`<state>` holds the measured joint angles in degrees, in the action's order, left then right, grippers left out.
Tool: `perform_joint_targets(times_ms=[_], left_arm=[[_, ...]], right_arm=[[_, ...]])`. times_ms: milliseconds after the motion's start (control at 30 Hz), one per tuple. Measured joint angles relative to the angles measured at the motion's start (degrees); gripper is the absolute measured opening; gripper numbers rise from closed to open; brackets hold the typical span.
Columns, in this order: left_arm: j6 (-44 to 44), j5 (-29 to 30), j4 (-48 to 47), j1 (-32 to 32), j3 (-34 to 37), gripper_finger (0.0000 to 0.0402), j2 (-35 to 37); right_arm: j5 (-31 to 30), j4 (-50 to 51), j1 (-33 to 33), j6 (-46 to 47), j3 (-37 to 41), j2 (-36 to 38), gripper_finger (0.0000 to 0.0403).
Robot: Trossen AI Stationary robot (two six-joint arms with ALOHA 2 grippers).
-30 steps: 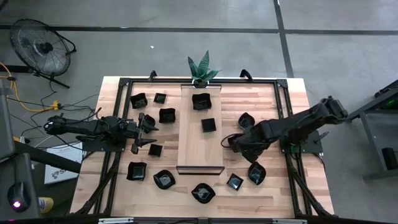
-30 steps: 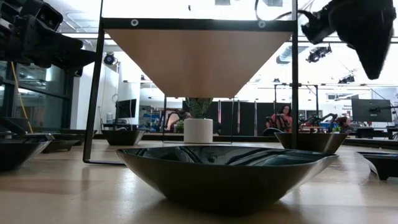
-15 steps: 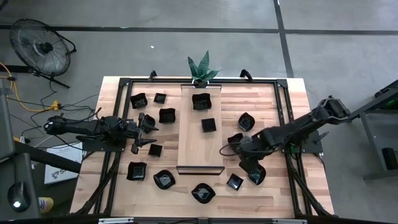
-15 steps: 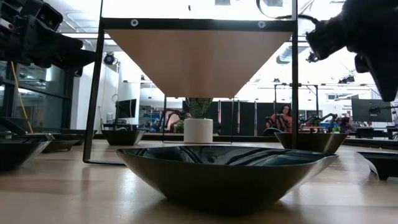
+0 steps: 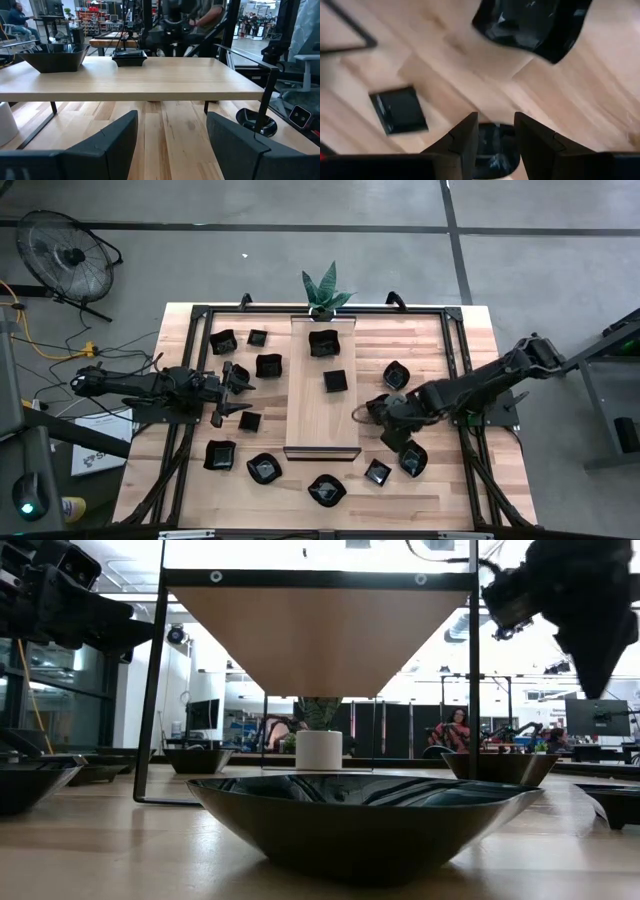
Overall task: Pick & Place Mini shaped plates
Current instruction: Stack the black distorted square plate on top of the black distorted square plate on the shelf
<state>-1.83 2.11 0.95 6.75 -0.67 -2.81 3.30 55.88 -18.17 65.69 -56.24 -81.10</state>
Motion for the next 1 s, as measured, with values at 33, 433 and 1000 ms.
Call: perform_joint_targets(times_ms=[33,433,1000], left_arm=[[0.00,0.00,0.02,0.02,0.00,0.0234,0.00],[0.00,0.00,0.00,0.02,0.00,0.0234,-0.01],[0.01,0.00,0.01,0.01,0.00,0.0234,-0.01]], right_arm=[[-0.16,0.21,1.11,0.00,-0.01,-0.02,0.0122],[-4.31,5.97,11.50,1.81,3.24,-0.07,0.0122],[-4.23,-4.79,16.32,-1.65,10.38,-0.07,0.0122]])
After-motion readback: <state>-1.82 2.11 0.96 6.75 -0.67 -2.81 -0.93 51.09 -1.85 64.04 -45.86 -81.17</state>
